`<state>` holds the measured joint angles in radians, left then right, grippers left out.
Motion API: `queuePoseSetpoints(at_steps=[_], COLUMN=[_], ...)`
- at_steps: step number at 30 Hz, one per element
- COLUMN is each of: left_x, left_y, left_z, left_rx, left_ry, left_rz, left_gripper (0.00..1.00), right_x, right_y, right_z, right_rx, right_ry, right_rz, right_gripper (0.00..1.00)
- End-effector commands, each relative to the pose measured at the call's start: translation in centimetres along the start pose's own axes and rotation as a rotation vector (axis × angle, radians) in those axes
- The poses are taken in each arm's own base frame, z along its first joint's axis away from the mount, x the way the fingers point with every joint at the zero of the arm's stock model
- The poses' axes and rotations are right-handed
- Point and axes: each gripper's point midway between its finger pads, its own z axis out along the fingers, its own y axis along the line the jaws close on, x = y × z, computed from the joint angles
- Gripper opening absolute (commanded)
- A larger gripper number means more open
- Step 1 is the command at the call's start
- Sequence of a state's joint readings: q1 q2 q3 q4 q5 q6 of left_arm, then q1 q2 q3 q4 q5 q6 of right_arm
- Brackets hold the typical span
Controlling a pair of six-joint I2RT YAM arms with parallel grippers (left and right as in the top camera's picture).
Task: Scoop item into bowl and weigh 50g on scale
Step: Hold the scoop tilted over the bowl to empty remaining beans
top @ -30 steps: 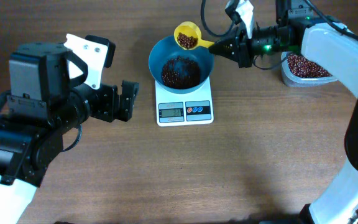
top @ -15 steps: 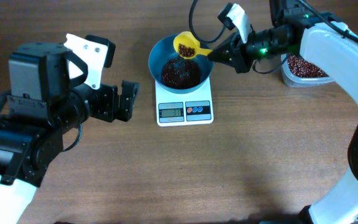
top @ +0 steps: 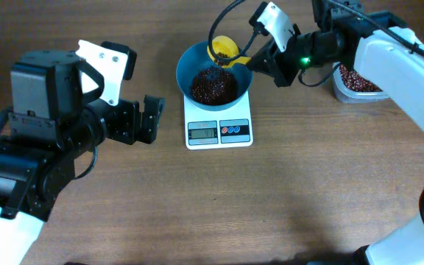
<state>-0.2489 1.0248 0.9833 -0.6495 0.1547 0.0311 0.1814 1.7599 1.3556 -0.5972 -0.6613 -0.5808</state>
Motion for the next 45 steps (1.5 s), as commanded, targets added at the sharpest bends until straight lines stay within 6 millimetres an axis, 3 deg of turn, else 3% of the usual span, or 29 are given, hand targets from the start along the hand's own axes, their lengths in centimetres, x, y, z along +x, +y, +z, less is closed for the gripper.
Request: queuePoseSetpoints(at_steps=[1,11,17,19,20,22,23,24,25,26,28,29,30,31,32,33,34,37,38,41,45], left_x=[-0.3,-0.3,-0.3,-0.3,-0.3,-0.3,-0.3,-0.3,-0.3,-0.3,-0.3,-0.3,-0.3,-0.3,-0.3,-0.3,-0.3,-0.3,-0.3,-0.3,-0.3], left_y=[-0.1,-0.1,-0.1,-0.1,-0.1,-0.1,-0.1,-0.1,-0.1,-0.1,-0.1,-0.1,-0.1,-0.1,-0.1,-0.1,-0.1,-0.1,-0.1,-0.1,-0.1], left_z=[-0.1,-0.1,-0.1,-0.1,-0.1,-0.1,-0.1,-0.1,-0.1,-0.1,-0.1,-0.1,-0.1,-0.1,-0.1,-0.1,-0.1,-0.1,-0.1,-0.1,-0.1], left_rx=[0.009,0.009,0.009,0.009,0.009,0.009,0.009,0.009,0.009,0.009,0.009,0.009,0.009,0.009,0.009,0.009,0.009,0.009,0.009,0.009,0.009], left_ry=[-0.007,-0.007,-0.007,-0.007,-0.007,-0.007,-0.007,-0.007,-0.007,-0.007,-0.007,-0.007,-0.007,-0.007,-0.007,-0.007,-0.007,-0.007,-0.007,-0.007,-0.007], left_rz=[0.013,0.013,0.013,0.013,0.013,0.013,0.013,0.013,0.013,0.013,0.013,0.013,0.013,0.013,0.013,0.013,0.013,0.013,0.013,0.013,0.013], left_gripper=[0.99,0.99,0.99,0.99,0.99,0.99,0.99,0.99,0.99,0.99,0.99,0.99,0.99,0.99,0.99,0.99,0.99,0.99,0.99,0.99,0.99], right_x=[-1.5,-2.3,-2.5,-1.5,-3.1,-1.6,-2.8,-2.7,-1.3,-2.9,-2.8,-4.1,-4.0,-2.5,-3.2,-2.4,-3.5,-4.0,-3.2,-4.3,-4.4], right_y=[-0.1,1.6,1.9,0.8,2.0,0.5,1.0,0.7,-0.5,0.3,0.1,1.0,0.9,0.2,0.8,0.1,0.5,0.4,-0.2,1.8,1.7], right_z=[-1.5,-1.4,-1.5,-0.8,-1.4,-1.5,-1.9,-1.8,-1.5,-2.0,-1.6,-2.0,-2.0,-1.6,-1.8,-1.6,-2.0,-1.9,-1.7,-1.6,-1.7], right_rx=[0.083,-0.012,-0.028,0.031,-0.013,0.081,0.056,0.085,0.147,0.112,0.126,0.091,0.105,0.135,0.123,0.151,0.136,0.149,0.174,0.061,0.068], right_ry=[0.006,-0.043,-0.056,-0.002,-0.054,0.024,-0.017,-0.002,0.058,0.002,0.014,-0.031,-0.021,0.039,0.020,0.052,0.014,0.003,0.035,-0.033,-0.034], right_rz=[-0.059,-0.006,-0.002,0.004,-0.019,-0.004,-0.022,-0.030,-0.015,-0.037,-0.044,-0.064,-0.065,-0.038,-0.051,-0.041,-0.058,-0.075,-0.063,-0.032,-0.032], right_gripper=[0.04,0.04,0.04,0.04,0.04,0.04,0.04,0.04,0.04,0.04,0.04,0.04,0.04,0.04,0.04,0.04,0.04,0.04,0.04,0.04,0.04])
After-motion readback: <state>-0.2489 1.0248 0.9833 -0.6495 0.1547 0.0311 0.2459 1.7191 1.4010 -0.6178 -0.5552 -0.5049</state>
